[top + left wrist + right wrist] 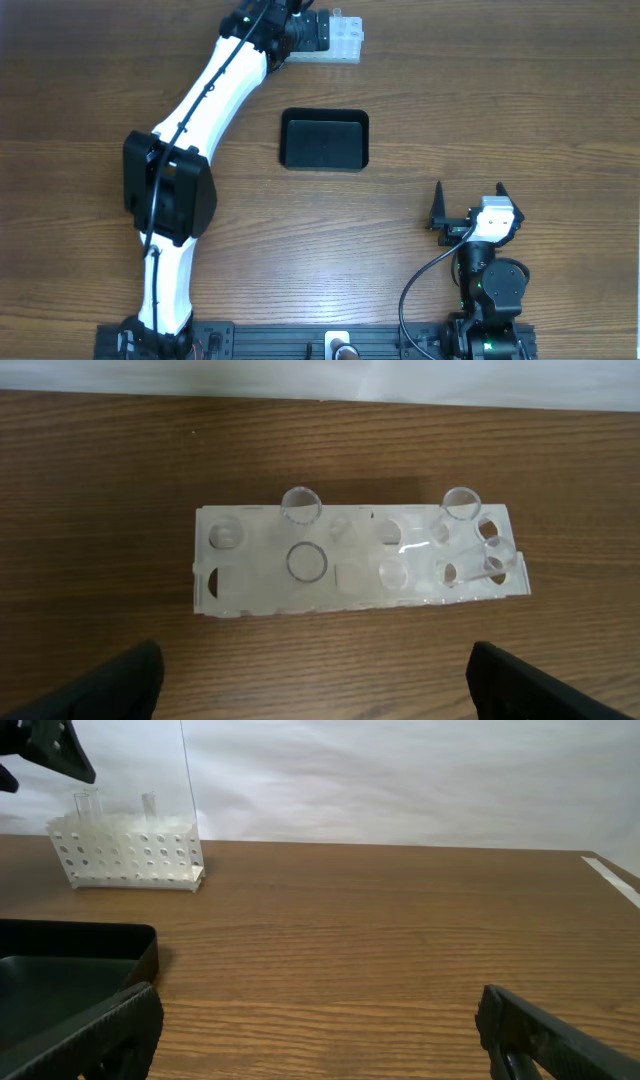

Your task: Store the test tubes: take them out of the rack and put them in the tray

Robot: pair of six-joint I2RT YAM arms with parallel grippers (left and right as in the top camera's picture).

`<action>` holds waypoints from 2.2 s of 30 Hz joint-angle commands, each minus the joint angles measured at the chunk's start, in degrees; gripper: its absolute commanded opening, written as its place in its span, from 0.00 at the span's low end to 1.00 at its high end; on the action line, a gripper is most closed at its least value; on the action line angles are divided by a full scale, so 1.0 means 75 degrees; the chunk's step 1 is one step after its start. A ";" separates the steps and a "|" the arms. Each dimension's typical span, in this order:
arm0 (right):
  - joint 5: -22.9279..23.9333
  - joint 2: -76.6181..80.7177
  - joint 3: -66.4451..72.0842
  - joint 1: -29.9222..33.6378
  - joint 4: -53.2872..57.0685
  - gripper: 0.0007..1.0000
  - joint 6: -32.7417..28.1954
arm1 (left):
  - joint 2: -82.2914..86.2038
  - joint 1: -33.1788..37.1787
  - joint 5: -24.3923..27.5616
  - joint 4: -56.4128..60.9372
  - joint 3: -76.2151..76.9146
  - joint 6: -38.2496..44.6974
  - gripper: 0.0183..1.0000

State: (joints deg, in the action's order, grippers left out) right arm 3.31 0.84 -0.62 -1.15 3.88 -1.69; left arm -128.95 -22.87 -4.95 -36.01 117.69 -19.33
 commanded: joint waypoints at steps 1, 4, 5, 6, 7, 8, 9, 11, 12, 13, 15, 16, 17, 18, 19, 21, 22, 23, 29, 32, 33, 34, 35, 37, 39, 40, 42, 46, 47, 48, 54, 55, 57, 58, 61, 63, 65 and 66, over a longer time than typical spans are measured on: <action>-0.0061 -0.0076 0.0041 0.0061 0.0032 0.99 0.0020 | -0.0286 -0.0020 -0.0122 0.0283 0.0169 -0.0052 0.95; -0.0064 -0.0076 0.0041 0.0061 0.0032 0.99 0.0023 | -0.0382 -0.0015 -0.0122 0.0545 0.0169 0.0085 0.95; -0.0064 -0.0076 0.0041 0.0061 0.0032 0.99 0.0020 | -0.0411 -0.0015 -0.0119 0.0612 0.0169 0.0149 0.94; -0.0064 -0.0076 0.0041 0.0061 0.0032 0.99 0.0020 | -0.0425 -0.0015 -0.0122 0.0659 0.0169 0.0175 0.94; -0.0064 -0.0076 0.0041 0.0061 0.0032 0.99 0.0020 | -0.0466 -0.0015 -0.0119 0.0705 0.0169 0.0256 0.94; -0.0064 -0.0076 0.0041 0.0061 0.0032 0.99 0.0020 | -0.0478 -0.0015 -0.0122 0.0729 0.0169 0.0323 0.94; -0.0064 -0.0076 0.0041 0.0061 0.0032 0.99 0.0020 | -0.0519 -0.0015 -0.0122 0.0758 0.0169 0.0353 0.94; -0.0061 -0.0076 0.0041 0.0061 0.0032 0.99 0.0020 | -0.0568 -0.0015 -0.0125 0.0781 0.0169 0.0353 0.93; -0.0064 -0.0076 0.0041 0.0061 0.0032 0.99 0.0020 | -0.0586 -0.0015 -0.0128 0.0784 0.0169 0.0356 0.94; -0.0064 -0.0076 0.0041 0.0061 0.0032 0.99 0.0020 | -0.0612 -0.0015 -0.0128 0.0807 0.0169 0.0376 0.93; -0.0064 -0.0076 0.0041 0.0061 0.0032 0.99 0.0020 | -0.0662 -0.0015 -0.0125 0.0874 0.0169 0.0437 0.94; -0.0061 -0.0076 0.0041 0.0061 0.0032 0.99 0.0020 | -0.0682 -0.0015 -0.0128 0.0918 0.0169 0.0507 0.94; -0.0064 -0.0076 0.0041 0.0061 0.0032 0.99 0.0023 | -0.0705 -0.0017 -0.0154 0.0962 0.0169 0.0548 0.94; -0.0061 -0.0076 0.0041 0.0061 0.0032 0.99 0.0020 | -0.0711 -0.0017 -0.0198 0.0988 0.0169 0.0551 0.94; -0.0064 -0.0076 0.0041 0.0061 0.0032 0.99 0.0020 | -0.0714 -0.0015 -0.0259 0.1008 0.0169 0.0548 0.93; -0.0064 -0.0076 0.0041 0.0061 0.0032 0.99 0.0020 | -0.0714 -0.0015 -0.0388 0.1052 0.0169 0.0548 0.93; -0.0064 -0.0076 0.0041 0.0061 0.0032 0.99 0.0020 | -0.0714 -0.0015 -0.0449 0.1084 0.0169 0.0551 0.93; -0.0064 -0.0076 0.0041 0.0061 0.0032 0.99 0.0020 | -0.0714 -0.0015 -0.0519 0.1113 0.0169 0.0551 0.93; -0.0064 -0.0076 0.0041 0.0061 0.0032 0.99 0.0023 | -0.0714 -0.0015 -0.0557 0.1128 0.0169 0.0557 0.90; -0.0064 -0.0076 0.0041 0.0061 0.0032 0.99 0.0020 | -0.0714 -0.0015 -0.0557 0.1128 0.0169 0.0557 0.90; -0.0064 -0.0076 0.0041 0.0061 0.0029 0.99 0.0023 | -0.0714 -0.0015 -0.0560 0.1131 0.0169 0.0557 0.89; -0.0064 -0.0076 0.0041 0.0061 0.0032 0.99 0.0020 | -0.0714 -0.0015 -0.0586 0.1134 0.0169 0.0557 0.89; -0.0064 -0.0076 0.0041 0.0061 0.0032 0.99 0.0020 | -0.0714 -0.0015 -0.0635 0.1134 0.0169 0.0557 0.89; -0.0064 -0.0076 0.0041 0.0061 0.0032 0.99 0.0020 | -0.0714 -0.0015 -0.0697 0.1148 0.0169 0.0557 0.87; -0.0064 -0.0076 0.0041 0.0061 0.0032 0.99 0.0020 | -0.0714 -0.0015 -0.0697 0.1174 0.0169 0.0562 0.86; -0.0064 -0.0076 0.0041 0.0061 0.0032 0.99 0.0020 | -0.0714 -0.0015 -0.0697 0.1183 0.0169 0.0603 0.85; -0.0064 -0.0076 0.0041 0.0061 0.0032 0.99 0.0023 | -0.0714 -0.0015 -0.0697 0.1207 0.0169 0.0761 0.83; -0.0064 -0.0076 0.0041 0.0061 0.0032 0.99 0.0020 | -0.0714 -0.0015 -0.0705 0.1207 0.0169 0.0758 0.80; -0.0064 -0.0076 0.0041 0.0061 0.0029 0.99 0.0020 | -0.0714 -0.0015 -0.0705 0.1207 0.0169 0.0761 0.79; -0.0064 -0.0076 0.0041 0.0061 0.0032 0.99 0.0023 | -0.0714 -0.0015 -0.0726 0.1207 0.0169 0.0758 0.78; -0.0064 -0.0076 0.0041 0.0061 0.0032 0.99 0.0023 | -0.0717 -0.0015 -0.0839 0.1204 0.0169 0.0758 0.75; -0.0064 -0.0076 0.0041 0.0061 0.0032 0.99 0.0020 | -0.0717 -0.0015 -0.0839 0.1204 0.0169 0.0758 0.74; -0.0064 -0.0076 0.0041 0.0061 0.0032 0.99 0.0023 | -0.0726 -0.0015 -0.0839 0.1204 0.0169 0.0758 0.71; -0.0064 -0.0076 0.0041 0.0061 0.0032 0.99 0.0023 | -0.0737 -0.0015 -0.0839 0.1204 0.0169 0.0758 0.70; -0.0064 -0.0076 0.0041 0.0061 0.0032 0.99 0.0020 | -0.0784 -0.0015 -0.0836 0.1204 0.0169 0.0755 0.67; -0.0064 -0.0076 0.0041 0.0061 0.0032 0.99 0.0023 | -0.0813 -0.0015 -0.0836 0.1201 0.0169 0.0755 0.66; -0.0064 -0.0076 0.0041 0.0061 0.0032 0.99 0.0023 | -0.0839 -0.0015 -0.0836 0.1204 0.0169 0.0755 0.65; -0.0064 -0.0076 0.0041 0.0061 0.0032 0.99 0.0020 | -0.0845 -0.0015 -0.0836 0.1204 0.0169 0.0755 0.64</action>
State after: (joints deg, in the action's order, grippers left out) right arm 3.31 0.84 -0.62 -1.15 3.88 -1.69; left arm -133.75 -22.87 -10.17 -27.24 117.78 -14.33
